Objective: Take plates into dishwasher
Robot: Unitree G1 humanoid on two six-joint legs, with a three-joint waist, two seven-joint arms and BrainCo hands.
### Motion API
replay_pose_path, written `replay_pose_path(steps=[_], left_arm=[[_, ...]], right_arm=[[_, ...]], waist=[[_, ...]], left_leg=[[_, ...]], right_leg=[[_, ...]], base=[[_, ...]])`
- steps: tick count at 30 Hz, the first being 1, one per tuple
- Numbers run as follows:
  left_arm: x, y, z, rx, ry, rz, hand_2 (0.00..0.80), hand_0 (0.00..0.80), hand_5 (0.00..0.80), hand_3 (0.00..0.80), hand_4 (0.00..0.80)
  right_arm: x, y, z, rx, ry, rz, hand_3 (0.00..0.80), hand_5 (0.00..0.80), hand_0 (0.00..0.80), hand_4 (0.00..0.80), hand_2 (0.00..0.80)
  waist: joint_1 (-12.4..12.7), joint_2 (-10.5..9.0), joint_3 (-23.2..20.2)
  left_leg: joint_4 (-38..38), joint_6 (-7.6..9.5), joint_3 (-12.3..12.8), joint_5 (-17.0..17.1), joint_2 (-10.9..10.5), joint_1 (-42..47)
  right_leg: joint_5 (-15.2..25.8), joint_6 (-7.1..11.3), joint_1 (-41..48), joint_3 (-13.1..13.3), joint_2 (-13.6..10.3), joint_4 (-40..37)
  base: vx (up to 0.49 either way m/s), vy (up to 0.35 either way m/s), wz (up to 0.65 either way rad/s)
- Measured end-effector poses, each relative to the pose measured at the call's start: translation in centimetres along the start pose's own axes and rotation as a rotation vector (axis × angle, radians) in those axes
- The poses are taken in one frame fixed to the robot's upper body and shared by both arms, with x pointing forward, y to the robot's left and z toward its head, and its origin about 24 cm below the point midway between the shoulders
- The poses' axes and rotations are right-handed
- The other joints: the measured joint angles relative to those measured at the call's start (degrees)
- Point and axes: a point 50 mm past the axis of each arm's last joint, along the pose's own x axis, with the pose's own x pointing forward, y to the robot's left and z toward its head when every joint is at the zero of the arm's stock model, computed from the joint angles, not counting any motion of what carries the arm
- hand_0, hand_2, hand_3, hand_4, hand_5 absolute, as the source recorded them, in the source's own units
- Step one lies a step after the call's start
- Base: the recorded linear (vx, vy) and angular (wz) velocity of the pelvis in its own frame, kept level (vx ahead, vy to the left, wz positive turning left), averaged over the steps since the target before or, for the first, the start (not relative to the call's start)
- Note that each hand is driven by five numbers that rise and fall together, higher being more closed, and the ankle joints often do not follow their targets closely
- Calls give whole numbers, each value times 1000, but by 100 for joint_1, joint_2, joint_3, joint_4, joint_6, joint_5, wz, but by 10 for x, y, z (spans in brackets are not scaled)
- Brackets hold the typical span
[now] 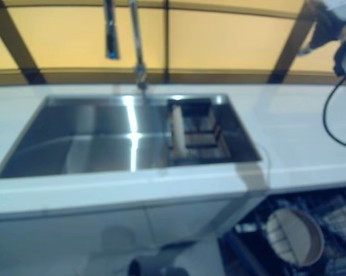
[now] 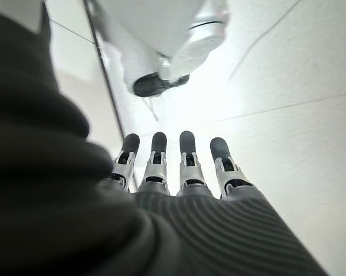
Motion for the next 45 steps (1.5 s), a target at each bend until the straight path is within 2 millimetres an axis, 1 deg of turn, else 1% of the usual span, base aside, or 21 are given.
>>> replay_pose_path(steps=[2, 5, 7, 10, 11, 12, 14, 17, 20, 22, 33, 40, 45], left_arm=[[0, 1, 2, 0, -6, 2, 0, 0, 0, 0, 0], [-1, 4, 8, 3, -26, 15, 0, 0, 0, 0, 0], [-2, 8, 15, -6, -49, 24, 0, 0, 0, 0, 0], [-4, 15, 26, -28, -78, 41, 0, 0, 0, 0, 0], [-5, 20, 34, -26, -108, 59, 0, 0, 0, 0, 0], [-6, 22, 37, -25, -120, 66, 0, 0, 0, 0, 0], [-9, 30, 46, -101, -181, 69, 0, 0, 0, 0, 0], [-12, 34, 58, -247, -242, 50, 0, 0, 0, 0, 0], [-16, 36, 71, -321, -289, 41, 0, 0, 0, 0, 0], [-17, 36, 76, -335, -304, 37, 0, 0, 0, 0, 0], [-17, 36, 76, -365, -302, 32, 0, 0, 0, 0, 0], [-17, 36, 77, -369, -303, 31, 0, 0, 0, 0, 0], [-17, 36, 77, -370, -303, 31, 0, 0, 0, 0, 0]], right_arm=[[2, -3, 11, -24, -65, -33, 0, 0, 0, 0, 0], [4, -6, 24, -46, -131, -69, 0, 0, 0, 0, 0], [4, -7, 25, -65, -144, -83, 0, 0, 0, 0, 0], [4, -3, 28, -98, -169, -77, 0, 0, 0, 0, 0], [4, -4, 29, -117, -175, -91, 0, 0, 0, 0, 0], [4, -4, 29, -126, -178, -93, 0, 0, 0, 0, 0], [3, -4, 30, -151, -185, -103, 0, 0, 0, 0, 0], [3, -4, 33, -166, -211, -107, 0, 0, 0, 0, 0], [3, -6, 36, -173, -228, -119, 0, 0, 0, 0, 0], [3, -6, 37, -183, -239, -120, 0, 0, 0, 0, 0], [2, -12, 53, -198, -303, -135, 0, 0, 0, 0, 0], [4, -13, 68, -179, -368, -139, 0, 0, 0, 0, 0], [4, -13, 73, -175, -388, -129, 0, 0, 0, 0, 0]], waist=[[104, -18, 88], [114, -63, 278], [141, -99, 442], [246, -129, 609], [279, -132, 752], [280, -133, 805], [282, -135, 970], [287, -111, 1064], [285, -106, 1162], [286, -101, 1227], [275, -75, 1271], [267, -67, 1276], [280, -44, 1307]], left_leg=[[0, 2, -34, 22, -2, -72], [4, 1, -163, 76, 2, -269], [6, 8, -220, 135, 4, -430], [7, 27, -235, 158, -24, -569], [7, 29, -259, 189, -43, -575], [7, 29, -276, 189, -48, -585], [7, 29, -307, 190, -58, -625], [7, 32, -315, 191, -77, -663], [7, 32, -314, 191, -77, -662], [7, 33, -314, 192, -77, -663], [6, 32, -313, 191, -77, -663], [6, 32, -312, 191, -77, -662], [6, 32, -312, 191, -78, -662]], right_leg=[[0, 7, -49, -32, 3, -1], [0, 4, -166, -107, 34, 2], [29, -6, -292, -135, 50, 16], [52, 5, -424, -146, 33, 19], [54, 6, -416, -155, 23, 19], [54, 5, -415, -157, 23, 19], [58, -2, -429, -158, 21, 19], [60, -4, -454, -160, 10, 19], [58, -3, -452, -160, 12, 18], [58, -3, -452, -160, 10, 18], [57, -1, -452, -160, 8, 16], [57, 0, -453, -160, 7, 14], [57, 0, -452, -160, 6, 14]], base=[[-70, -2, 13], [-93, -14, 16], [-79, -30, 14], [-59, -22, 4], [-40, -8, 7], [-30, -5, 12], [-2, -4, 9], [3, -6, 3], [-10, -3, 0], [0, 0, 0], [-1, 9, 0], [0, 0, 0], [0, 0, 0]])
